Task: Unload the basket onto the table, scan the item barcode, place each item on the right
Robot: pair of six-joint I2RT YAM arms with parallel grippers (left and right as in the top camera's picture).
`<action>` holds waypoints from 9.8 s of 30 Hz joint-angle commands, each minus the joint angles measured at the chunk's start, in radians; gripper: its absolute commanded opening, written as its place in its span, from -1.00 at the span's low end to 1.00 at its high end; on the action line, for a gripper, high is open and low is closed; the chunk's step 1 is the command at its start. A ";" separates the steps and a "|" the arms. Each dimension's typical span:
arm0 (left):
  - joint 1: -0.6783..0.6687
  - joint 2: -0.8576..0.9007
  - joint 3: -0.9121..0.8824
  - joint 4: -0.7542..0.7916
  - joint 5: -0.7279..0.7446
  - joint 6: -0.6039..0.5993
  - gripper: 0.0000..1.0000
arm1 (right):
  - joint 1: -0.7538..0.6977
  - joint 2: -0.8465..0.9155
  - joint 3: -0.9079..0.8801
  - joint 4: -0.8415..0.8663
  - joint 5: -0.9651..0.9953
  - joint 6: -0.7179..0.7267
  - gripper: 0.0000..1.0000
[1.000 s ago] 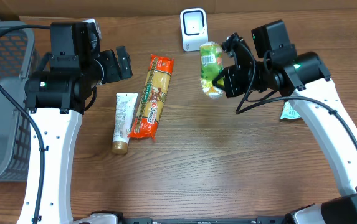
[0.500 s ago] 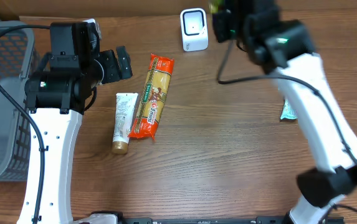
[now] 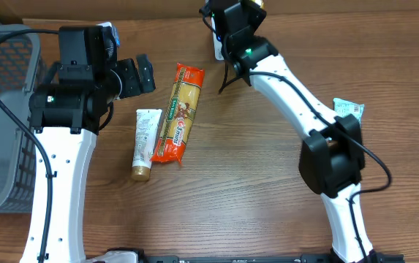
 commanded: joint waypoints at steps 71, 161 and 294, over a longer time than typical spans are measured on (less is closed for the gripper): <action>-0.002 0.000 0.008 0.001 -0.013 -0.013 0.99 | 0.091 -0.210 0.023 -0.659 -0.502 0.540 -0.92; -0.002 0.000 0.008 0.001 -0.013 -0.013 0.99 | 0.230 0.102 -0.155 -0.381 -0.826 1.668 1.00; -0.002 0.000 0.008 0.001 -0.013 -0.013 0.99 | -0.339 -0.159 -0.470 -0.748 -1.517 0.816 0.42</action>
